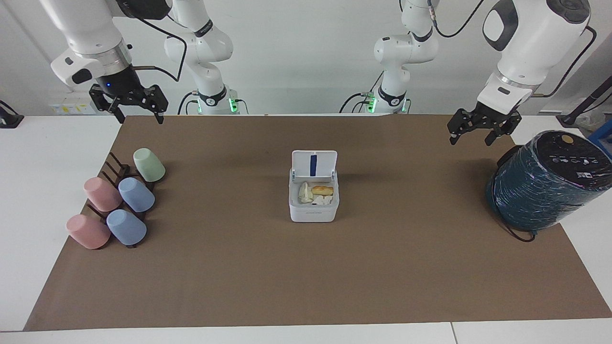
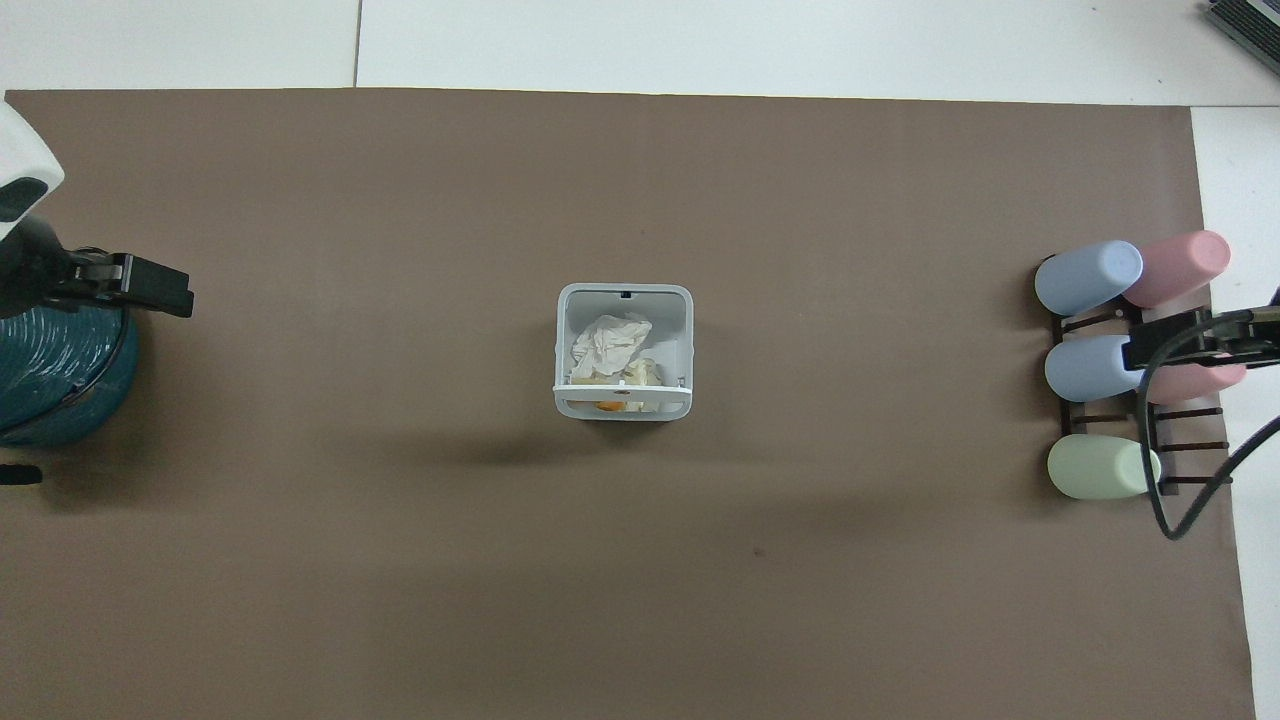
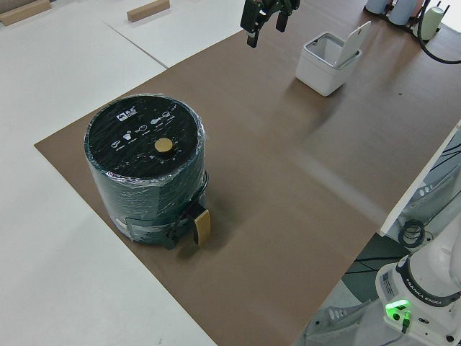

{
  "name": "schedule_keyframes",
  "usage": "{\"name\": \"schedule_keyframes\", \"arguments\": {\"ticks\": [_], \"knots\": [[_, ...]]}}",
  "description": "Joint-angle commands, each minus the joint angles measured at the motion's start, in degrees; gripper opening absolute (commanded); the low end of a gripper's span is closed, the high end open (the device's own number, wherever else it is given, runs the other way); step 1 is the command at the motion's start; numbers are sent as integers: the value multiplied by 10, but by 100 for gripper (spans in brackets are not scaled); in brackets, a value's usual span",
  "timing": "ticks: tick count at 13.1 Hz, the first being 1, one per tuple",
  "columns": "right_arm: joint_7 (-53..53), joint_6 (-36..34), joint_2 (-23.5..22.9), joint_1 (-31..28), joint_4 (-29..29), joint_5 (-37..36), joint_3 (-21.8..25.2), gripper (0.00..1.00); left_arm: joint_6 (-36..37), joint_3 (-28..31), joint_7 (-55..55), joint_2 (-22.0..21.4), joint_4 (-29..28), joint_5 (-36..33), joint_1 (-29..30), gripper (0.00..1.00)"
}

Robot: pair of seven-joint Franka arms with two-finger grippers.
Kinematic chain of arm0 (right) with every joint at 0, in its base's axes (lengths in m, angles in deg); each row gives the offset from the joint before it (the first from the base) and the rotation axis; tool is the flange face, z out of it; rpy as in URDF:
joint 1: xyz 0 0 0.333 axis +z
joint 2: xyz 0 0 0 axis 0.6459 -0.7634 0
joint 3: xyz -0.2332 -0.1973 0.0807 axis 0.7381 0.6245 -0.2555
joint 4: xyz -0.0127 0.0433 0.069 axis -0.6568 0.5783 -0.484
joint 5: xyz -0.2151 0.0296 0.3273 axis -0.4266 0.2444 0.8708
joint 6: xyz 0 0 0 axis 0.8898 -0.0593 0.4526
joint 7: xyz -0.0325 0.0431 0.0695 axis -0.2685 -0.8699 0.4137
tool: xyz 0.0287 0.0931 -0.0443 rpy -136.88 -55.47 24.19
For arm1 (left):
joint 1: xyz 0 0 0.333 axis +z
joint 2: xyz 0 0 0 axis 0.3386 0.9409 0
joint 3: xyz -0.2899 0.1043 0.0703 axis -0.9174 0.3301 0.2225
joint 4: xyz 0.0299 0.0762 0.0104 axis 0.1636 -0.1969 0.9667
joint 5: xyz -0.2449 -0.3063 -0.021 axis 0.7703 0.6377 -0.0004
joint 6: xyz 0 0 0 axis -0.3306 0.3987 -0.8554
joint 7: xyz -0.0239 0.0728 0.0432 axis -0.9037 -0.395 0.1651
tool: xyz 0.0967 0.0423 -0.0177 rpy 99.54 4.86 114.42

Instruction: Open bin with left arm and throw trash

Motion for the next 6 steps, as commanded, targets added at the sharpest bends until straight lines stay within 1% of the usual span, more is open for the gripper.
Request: {"name": "schedule_keyframes", "arguments": {"ticks": [1,6], "knots": [[-8,6,10,-3,11,13,-2,100,-4,-3,-10,-11,-7,-10,9,100],[-6,5,10,-3,11,13,-2,100,-1,-4,-8,-11,-7,-9,7,100]]}}
